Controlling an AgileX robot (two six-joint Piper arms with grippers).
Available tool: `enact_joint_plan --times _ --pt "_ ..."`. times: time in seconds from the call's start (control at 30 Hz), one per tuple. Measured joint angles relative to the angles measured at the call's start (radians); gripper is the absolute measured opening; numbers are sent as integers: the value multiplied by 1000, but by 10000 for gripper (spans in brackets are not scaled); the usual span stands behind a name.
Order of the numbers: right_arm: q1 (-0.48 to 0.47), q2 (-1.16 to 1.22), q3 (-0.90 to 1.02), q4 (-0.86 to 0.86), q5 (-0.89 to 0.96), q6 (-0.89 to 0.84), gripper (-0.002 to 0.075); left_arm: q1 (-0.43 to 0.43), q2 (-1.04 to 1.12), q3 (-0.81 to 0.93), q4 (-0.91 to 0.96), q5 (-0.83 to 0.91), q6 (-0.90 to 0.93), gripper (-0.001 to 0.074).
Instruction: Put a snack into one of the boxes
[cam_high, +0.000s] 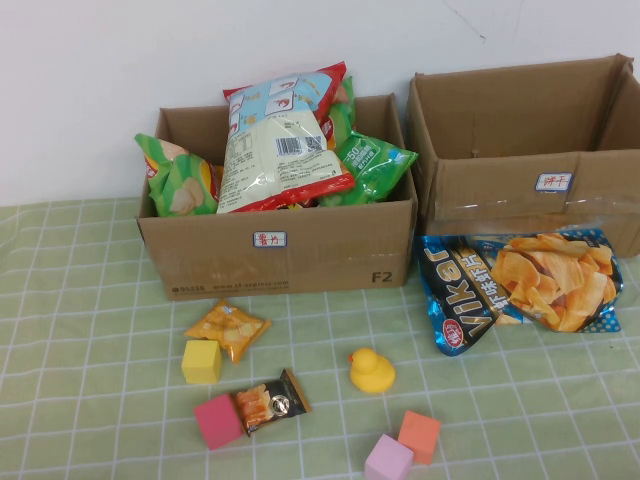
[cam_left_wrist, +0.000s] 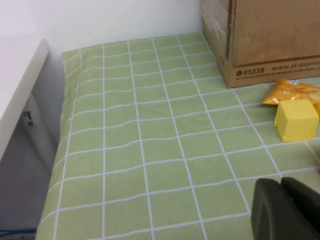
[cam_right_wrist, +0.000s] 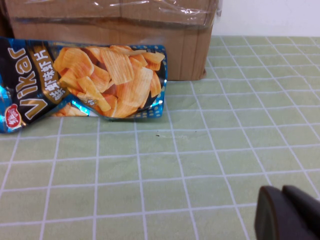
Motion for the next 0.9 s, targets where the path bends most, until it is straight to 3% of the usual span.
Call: enact_joint_plan --times 0.37,0.5,0.77,0.9 --pt "0 0 2 3 -30 0 -2 0 0 6 0 -81 0 -1" --pt "0 0 10 54 -175 0 -2 0 0 6 0 -307 0 -1" --pt "0 0 10 130 -690 44 -2 0 0 6 0 -874 -21 -1" --pt "0 0 10 136 -856 70 -2 0 0 6 0 -1047 -23 -1"
